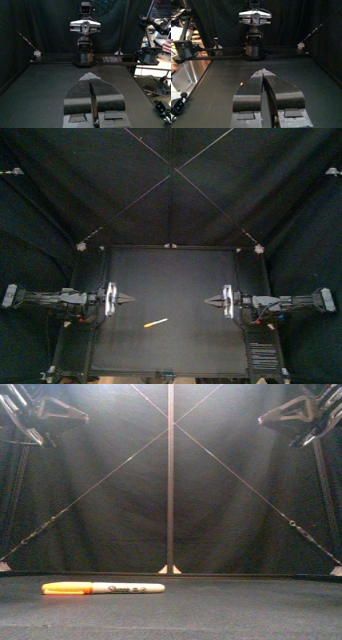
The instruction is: Uncap the pen
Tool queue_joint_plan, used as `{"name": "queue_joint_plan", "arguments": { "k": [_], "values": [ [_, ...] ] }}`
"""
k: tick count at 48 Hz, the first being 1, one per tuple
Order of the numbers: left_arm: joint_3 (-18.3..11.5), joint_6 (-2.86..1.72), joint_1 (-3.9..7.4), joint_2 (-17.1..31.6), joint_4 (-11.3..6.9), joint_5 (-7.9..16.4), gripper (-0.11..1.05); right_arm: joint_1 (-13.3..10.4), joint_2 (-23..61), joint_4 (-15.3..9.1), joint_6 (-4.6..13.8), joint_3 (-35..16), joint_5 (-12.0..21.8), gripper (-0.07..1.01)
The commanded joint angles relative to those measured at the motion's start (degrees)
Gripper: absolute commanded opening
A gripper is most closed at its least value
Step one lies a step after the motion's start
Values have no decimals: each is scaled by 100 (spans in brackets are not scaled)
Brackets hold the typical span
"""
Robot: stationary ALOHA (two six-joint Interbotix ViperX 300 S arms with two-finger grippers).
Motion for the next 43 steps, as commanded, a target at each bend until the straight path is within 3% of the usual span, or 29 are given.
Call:
{"name": "queue_joint_plan", "arguments": {
  "k": [1, 13, 24, 35, 43],
  "values": [
    [-97, 0, -35, 176, -18, -149, -7, -53, 281, 9, 9, -105, -62, -1],
    [-44, 26, -193, 782, -9, -158, -1, -149, 1898, -26, -9, -782, -53, -1],
    [-35, 35, -316, 1195, 9, -132, -1, -88, 3691, -360, 9, -1731, 132, 4],
    [26, 35, -360, 1230, 88, -105, -1, 18, 5221, -668, 18, -2663, 352, 29],
    [88, 35, -360, 1230, 88, -105, -1, 53, 5994, -677, 18, -3375, 896, 51]
  ]
}}
